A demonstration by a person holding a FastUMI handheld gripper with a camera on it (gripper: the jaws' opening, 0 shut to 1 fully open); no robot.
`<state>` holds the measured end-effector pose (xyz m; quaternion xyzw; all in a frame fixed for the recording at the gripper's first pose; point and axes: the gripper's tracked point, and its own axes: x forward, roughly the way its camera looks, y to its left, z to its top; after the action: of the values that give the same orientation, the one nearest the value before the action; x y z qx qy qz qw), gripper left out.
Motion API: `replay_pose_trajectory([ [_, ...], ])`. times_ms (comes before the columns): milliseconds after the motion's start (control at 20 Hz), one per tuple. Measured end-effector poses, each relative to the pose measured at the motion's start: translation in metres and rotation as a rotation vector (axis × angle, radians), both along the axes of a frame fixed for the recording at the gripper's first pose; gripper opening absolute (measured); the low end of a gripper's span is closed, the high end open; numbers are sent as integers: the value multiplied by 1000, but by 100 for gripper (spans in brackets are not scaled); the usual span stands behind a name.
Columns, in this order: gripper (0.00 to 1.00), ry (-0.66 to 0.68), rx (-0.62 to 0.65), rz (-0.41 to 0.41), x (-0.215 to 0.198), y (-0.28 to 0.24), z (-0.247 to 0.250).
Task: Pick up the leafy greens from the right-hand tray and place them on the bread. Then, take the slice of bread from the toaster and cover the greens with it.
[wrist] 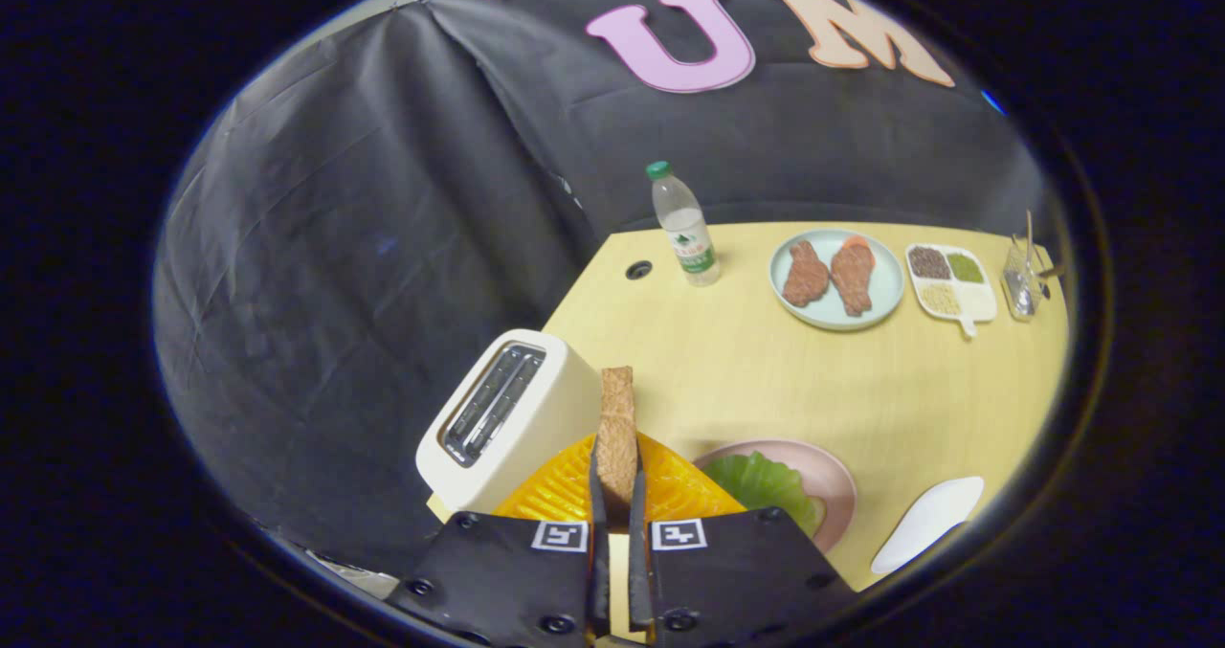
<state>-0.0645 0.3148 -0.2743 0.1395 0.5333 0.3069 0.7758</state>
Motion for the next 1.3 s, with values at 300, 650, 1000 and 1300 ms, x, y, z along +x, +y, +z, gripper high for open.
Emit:
replay_pose_trajectory([
  [300, 10, 86, 15, -46, -14, -19, -38],
  [650, 10, 172, 11, -114, -29, -57, -76],
  [1000, 24, 193, -58, -131, -43, -86, -110],
  [1300, 48, 159, -164, -89, -52, -116, -129],
])
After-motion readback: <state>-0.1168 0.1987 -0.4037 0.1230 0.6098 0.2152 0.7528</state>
